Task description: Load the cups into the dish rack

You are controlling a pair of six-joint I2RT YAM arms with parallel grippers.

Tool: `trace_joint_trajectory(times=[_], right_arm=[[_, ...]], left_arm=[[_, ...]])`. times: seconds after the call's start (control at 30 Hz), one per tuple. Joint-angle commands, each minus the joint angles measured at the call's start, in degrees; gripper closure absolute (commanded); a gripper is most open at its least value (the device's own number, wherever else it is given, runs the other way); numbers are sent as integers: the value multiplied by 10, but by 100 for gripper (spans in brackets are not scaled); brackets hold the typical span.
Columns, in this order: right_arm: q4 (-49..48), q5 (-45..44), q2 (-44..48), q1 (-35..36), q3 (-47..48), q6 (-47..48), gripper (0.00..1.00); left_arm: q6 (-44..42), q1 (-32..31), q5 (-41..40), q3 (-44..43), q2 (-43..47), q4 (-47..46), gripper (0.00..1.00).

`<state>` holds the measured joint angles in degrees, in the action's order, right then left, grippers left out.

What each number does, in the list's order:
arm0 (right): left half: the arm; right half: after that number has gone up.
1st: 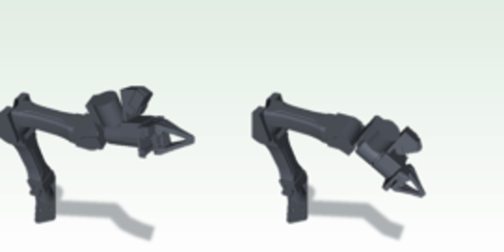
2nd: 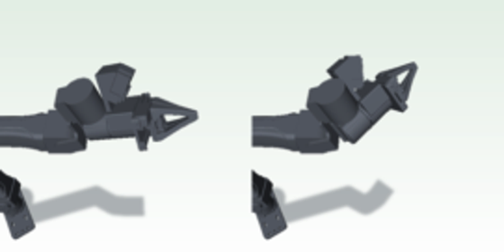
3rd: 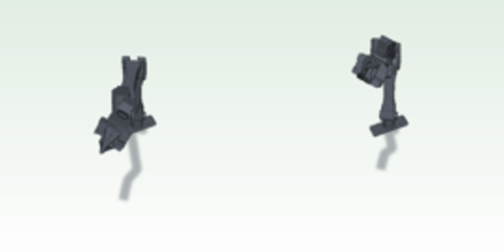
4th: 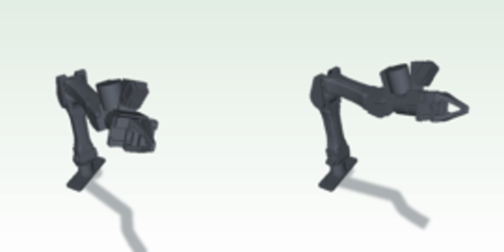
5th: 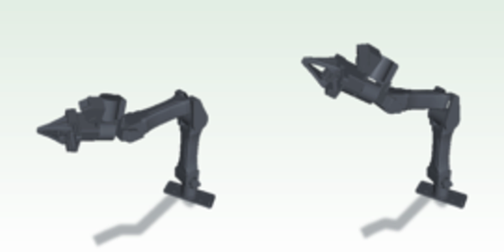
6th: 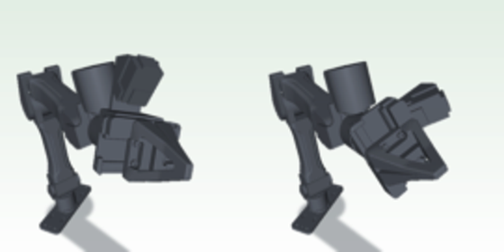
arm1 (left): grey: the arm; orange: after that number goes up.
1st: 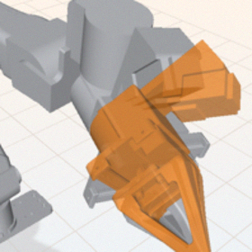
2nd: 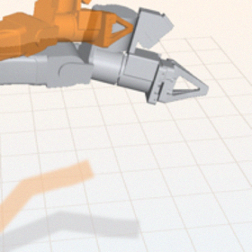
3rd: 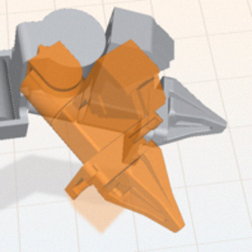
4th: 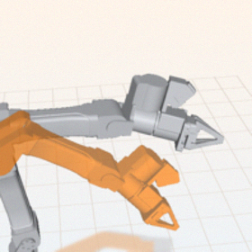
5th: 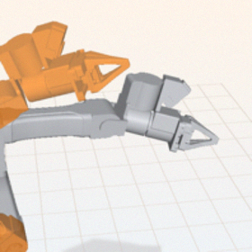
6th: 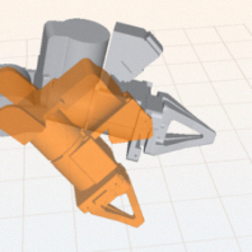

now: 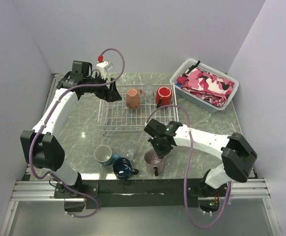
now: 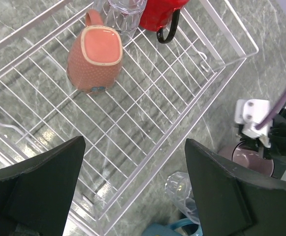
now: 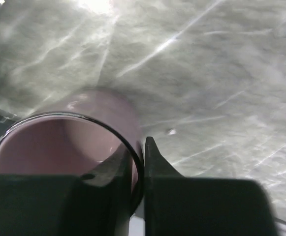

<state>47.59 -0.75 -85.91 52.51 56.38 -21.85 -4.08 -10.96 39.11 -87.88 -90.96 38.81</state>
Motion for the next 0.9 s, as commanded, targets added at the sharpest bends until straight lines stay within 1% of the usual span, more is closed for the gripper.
trace_joint_trajectory(times=[0.0,0.1,0.2,0.3,0.33,0.37,0.4,0.43,0.47,0.5,0.53,0.57,0.6,0.63,0.67,0.7,0.73,0.77,0.8,0.83,0.87], right_arm=[[20,-21,25,4,17,-3,100],[51,-20,49,5,35,-7,100],[86,-25,68,3,79,-12,100],[125,-79,67,-6,176,-5,100],[130,-90,62,-13,244,2,100],[136,-106,57,-28,283,4,100],[131,-115,47,-34,321,7,100],[121,-117,42,-43,387,17,100],[82,-123,40,-54,413,22,100],[53,-121,43,-78,433,22,100],[14,-103,49,-99,444,21,100],[-66,-49,51,-121,446,6,100],[-106,-16,57,-177,445,-12,100],[-204,19,60,-196,421,-41,100],[-257,38,65,-216,403,-56,100],[-306,53,72,-226,386,-71,100],[-352,58,71,-243,357,-97,100],[-420,63,65,-249,351,-108,100],[-443,88,44,-259,349,-119,100],[-474,100,30,-275,360,-140,100],[-493,111,15,-282,367,-151,100]], left_arm=[[-27,3,2,-15,1,-6,11],[-36,5,3,-21,-4,-3,12],[-36,6,-3,-23,-2,-9,12],[-14,10,-2,-31,-1,-25,10],[-6,13,5,-40,-4,-24,9],[13,17,10,-53,-10,-22,4],[27,20,17,-95,-28,-18,2],[36,23,22,-125,-40,3,1],[79,33,33,-160,-56,19,3],[92,39,79,-241,-93,36,4],[109,47,106,-284,-112,76,4],[154,65,145,-361,-130,87,4],[179,74,182,-391,-158,95,3],[209,82,271,-405,-164,90,3],[290,95,306,-357,-152,0,3],[340,101,331,-320,-114,-60,4],[400,105,383,-279,-94,-126,4],[548,105,403,-199,-76,-321,3],[627,104,416,-162,-45,-417,4],[702,104,422,-132,-37,-515,4],[806,103,432,-105,-33,-579,4]])
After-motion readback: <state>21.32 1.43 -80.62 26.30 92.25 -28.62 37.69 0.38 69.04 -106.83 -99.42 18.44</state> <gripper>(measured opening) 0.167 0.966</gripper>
